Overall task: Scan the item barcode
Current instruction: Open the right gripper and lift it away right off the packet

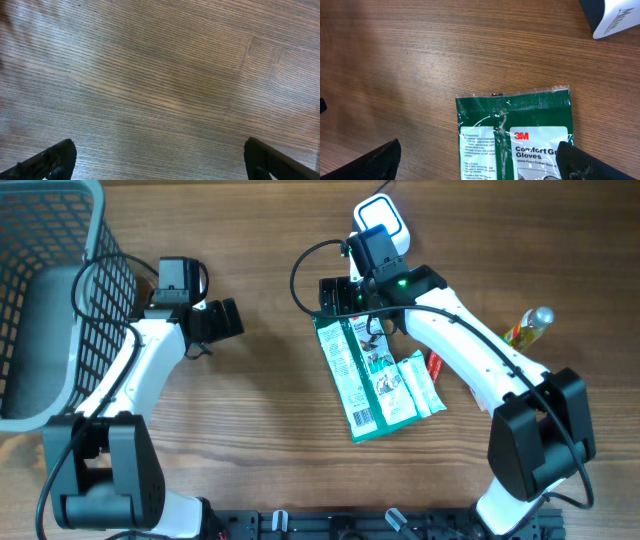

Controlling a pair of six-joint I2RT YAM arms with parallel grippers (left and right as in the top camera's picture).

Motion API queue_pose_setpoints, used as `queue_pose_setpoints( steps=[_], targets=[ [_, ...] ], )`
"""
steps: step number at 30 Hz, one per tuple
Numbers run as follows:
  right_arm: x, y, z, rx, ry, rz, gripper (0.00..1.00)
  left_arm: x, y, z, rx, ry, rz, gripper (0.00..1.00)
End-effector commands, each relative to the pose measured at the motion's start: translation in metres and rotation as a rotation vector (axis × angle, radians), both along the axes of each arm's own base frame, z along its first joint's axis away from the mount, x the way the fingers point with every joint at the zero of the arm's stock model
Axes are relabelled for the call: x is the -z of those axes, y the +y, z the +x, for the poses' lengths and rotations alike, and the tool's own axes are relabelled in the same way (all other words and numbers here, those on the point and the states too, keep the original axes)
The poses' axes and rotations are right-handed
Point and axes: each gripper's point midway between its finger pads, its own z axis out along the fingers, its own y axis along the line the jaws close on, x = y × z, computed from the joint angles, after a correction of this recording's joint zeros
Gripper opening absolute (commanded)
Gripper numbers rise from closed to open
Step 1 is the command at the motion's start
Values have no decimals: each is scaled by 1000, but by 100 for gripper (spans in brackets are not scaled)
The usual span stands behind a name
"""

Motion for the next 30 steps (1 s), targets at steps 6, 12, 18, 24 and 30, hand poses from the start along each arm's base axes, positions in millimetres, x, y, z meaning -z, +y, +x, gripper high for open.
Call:
queue_pose_setpoints(
  steps=[6, 12, 18, 24, 30],
  targets=[
    [-60, -4, -2, 13, -120, 62, 100, 3, 6, 1, -13, 6, 13, 100],
    [-155, -15, -23, 13, -308, 166, 100, 3, 6, 1, -13, 6, 13, 100],
    [-250, -39, -66, 14, -515, 281, 100, 3, 6, 1, -13, 6, 13, 100],
    [-314, -80, -118, 52, -673, 339, 100, 3, 6, 1, -13, 7, 13, 100],
    [-344, -135, -191, 115, -772, 361, 100, 3, 6, 1, -13, 6, 13, 100]
  ],
)
